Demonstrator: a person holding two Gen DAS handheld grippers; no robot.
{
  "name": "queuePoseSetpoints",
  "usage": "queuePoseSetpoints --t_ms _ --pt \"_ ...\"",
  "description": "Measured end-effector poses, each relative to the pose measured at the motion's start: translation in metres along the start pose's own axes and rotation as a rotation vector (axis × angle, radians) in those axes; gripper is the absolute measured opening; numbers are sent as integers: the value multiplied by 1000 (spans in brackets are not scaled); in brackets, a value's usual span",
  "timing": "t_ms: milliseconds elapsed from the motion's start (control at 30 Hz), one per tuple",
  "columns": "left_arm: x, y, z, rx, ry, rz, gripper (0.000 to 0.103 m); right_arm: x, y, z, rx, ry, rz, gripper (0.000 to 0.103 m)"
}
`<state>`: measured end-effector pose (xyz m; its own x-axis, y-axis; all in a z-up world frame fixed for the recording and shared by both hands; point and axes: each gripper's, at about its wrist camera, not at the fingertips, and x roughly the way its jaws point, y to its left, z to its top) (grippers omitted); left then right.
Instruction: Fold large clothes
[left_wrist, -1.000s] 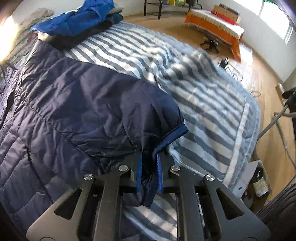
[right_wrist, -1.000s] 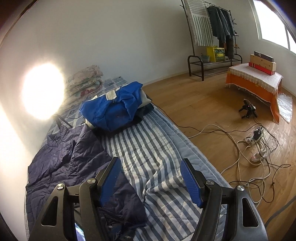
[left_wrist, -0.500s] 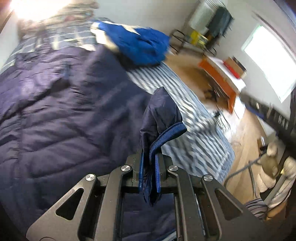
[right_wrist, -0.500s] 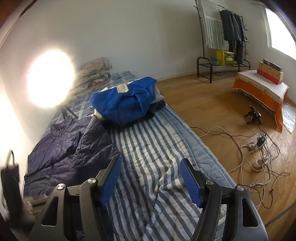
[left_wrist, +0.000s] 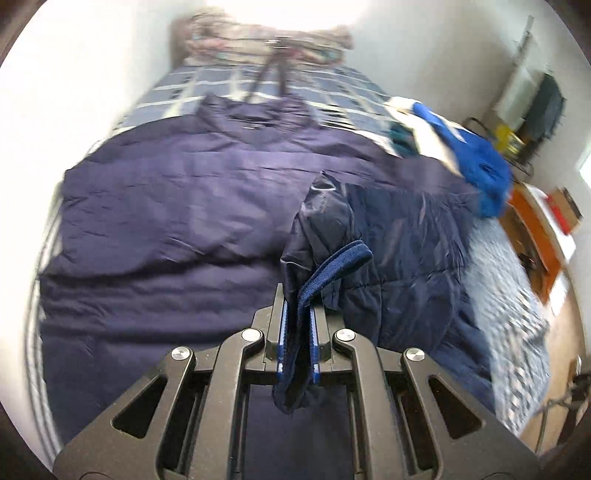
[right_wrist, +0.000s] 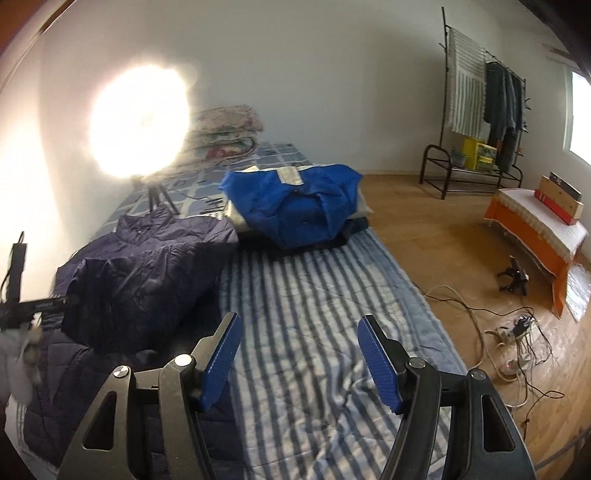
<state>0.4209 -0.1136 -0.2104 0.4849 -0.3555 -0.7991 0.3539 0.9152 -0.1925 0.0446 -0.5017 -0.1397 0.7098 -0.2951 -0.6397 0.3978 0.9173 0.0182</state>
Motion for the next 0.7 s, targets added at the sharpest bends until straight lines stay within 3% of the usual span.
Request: queuePoseSetpoints --t_ms 267,467,700 --pt "38 72 42 -48 -21 110 7 0 31 -4 -109 1 -11 68" --pt "48 123 73 -136 -57 144 7 5 39 -5 -113 21 13 68" --pt "66 167 91 -248 -46 125 7 11 47 -7 -126 43 16 68"
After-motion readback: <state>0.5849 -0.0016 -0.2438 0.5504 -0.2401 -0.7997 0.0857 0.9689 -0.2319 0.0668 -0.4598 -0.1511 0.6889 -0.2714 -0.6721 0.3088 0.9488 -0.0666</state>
